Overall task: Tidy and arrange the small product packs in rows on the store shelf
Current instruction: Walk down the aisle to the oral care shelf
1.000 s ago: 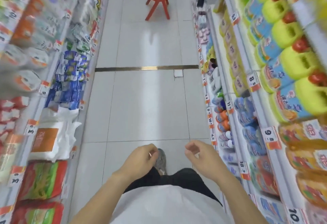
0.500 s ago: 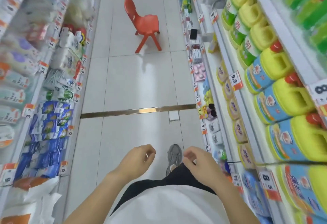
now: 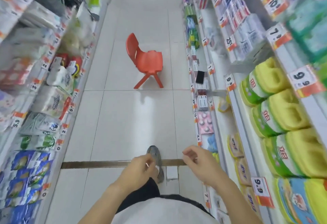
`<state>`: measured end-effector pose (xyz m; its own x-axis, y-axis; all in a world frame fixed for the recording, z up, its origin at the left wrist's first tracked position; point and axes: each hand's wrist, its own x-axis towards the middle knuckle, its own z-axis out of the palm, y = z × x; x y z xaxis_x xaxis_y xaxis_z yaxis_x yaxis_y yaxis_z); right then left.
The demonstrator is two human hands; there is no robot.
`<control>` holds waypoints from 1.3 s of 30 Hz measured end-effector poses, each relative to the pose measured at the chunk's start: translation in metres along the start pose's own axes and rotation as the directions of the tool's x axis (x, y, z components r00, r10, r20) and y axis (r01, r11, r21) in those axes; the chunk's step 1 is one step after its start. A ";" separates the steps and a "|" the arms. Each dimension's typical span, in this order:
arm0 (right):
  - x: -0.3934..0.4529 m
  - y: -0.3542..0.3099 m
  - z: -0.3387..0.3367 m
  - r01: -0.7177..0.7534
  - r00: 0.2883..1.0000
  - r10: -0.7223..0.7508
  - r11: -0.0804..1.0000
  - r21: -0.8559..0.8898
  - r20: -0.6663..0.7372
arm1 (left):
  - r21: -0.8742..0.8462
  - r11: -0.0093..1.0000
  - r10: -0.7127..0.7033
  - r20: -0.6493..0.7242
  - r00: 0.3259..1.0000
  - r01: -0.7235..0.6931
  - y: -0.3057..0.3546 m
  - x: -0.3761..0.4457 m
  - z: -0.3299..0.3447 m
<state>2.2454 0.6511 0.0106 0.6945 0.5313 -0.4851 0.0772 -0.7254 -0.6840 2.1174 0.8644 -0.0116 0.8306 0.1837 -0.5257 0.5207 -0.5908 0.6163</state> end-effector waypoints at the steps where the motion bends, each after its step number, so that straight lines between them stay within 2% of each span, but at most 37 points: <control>1: 0.024 -0.009 -0.012 -0.017 1.000 0.017 1.000 0.004 -0.014 | 0.018 1.000 0.016 0.005 1.000 -0.016 0.004 0.027 -0.019; 8: 0.150 -0.058 -0.092 -0.143 0.987 0.149 0.986 0.080 -0.067 | 0.101 0.988 0.111 0.062 0.992 -0.117 0.059 0.196 -0.153; 12: 0.228 -0.068 -0.131 -0.188 0.978 0.196 0.976 0.108 -0.071 | 0.118 0.982 0.138 0.084 0.987 -0.147 0.085 0.289 -0.203; 23: 0.487 -0.104 -0.291 -0.139 0.986 0.146 0.986 0.090 -0.078 | 0.200 0.966 0.148 0.101 0.984 -0.165 0.165 0.529 -0.293; 30: 0.596 -0.135 -0.375 -0.126 0.982 0.140 0.986 0.110 -0.128 | 0.200 0.956 0.208 0.051 0.977 -0.214 0.222 0.652 -0.360; 36: 0.668 -0.140 -0.414 -0.183 0.960 0.216 0.965 0.186 -0.180 | 0.255 0.910 0.285 0.185 0.941 -0.326 0.270 0.767 -0.401; 39: 0.706 -0.134 -0.431 -0.218 0.918 0.293 0.936 0.277 -0.267 | 0.279 0.851 0.359 0.309 0.881 -0.445 0.298 0.835 -0.413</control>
<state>3.0339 0.9343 -0.0054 0.8512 0.1585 -0.5004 -0.2774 -0.6735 -0.6851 3.0479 1.1659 -0.0252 0.8572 -0.2932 -0.4233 0.0190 -0.8035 0.5950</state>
